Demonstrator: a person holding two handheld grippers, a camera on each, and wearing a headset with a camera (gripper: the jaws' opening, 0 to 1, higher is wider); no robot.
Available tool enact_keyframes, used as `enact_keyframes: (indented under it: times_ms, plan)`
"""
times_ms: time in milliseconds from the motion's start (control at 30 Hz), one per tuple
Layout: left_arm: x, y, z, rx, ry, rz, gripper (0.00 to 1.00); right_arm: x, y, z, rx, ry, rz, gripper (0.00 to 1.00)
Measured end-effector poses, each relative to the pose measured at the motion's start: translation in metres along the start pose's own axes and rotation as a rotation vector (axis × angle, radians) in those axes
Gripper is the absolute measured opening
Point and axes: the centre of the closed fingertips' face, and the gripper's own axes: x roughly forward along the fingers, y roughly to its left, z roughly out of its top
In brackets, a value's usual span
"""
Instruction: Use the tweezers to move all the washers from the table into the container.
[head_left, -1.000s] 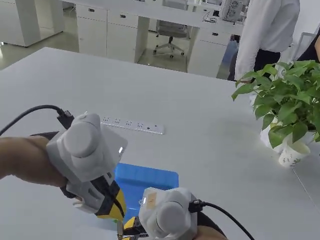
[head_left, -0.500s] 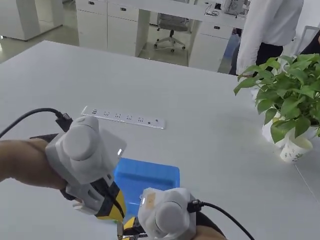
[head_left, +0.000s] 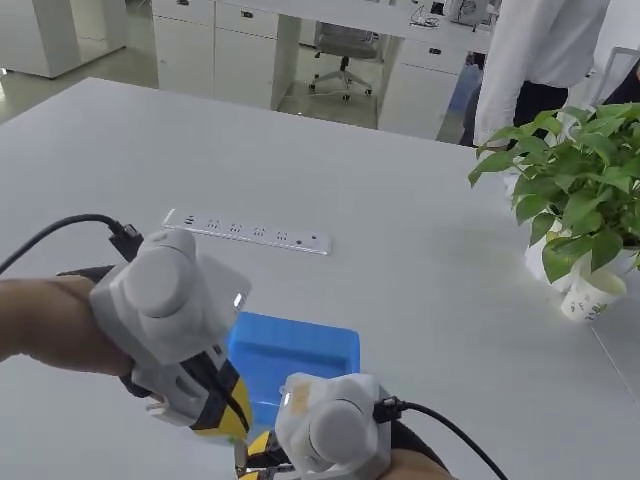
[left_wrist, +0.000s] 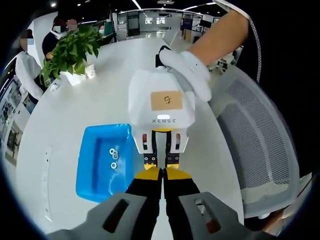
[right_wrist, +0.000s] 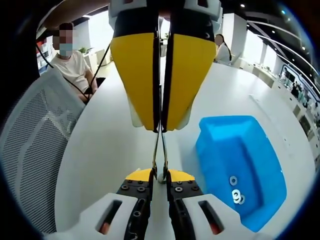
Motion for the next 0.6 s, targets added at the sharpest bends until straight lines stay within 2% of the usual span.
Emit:
enact_keyframes:
  times_ms: [167,600]
  plan:
    - [-0.0008,0.0015,-0.0015,-0.001,0.006,0.002,0.04,-0.0012,-0.0021,0.0051,0.006,-0.022,-0.01,0.13]
    - [0.0011,0.0003,0.0016,0.01,0.001,-0.002,0.04,-0.0015,0.0003,0.0043,-0.018,-0.018,-0.006,0.1]
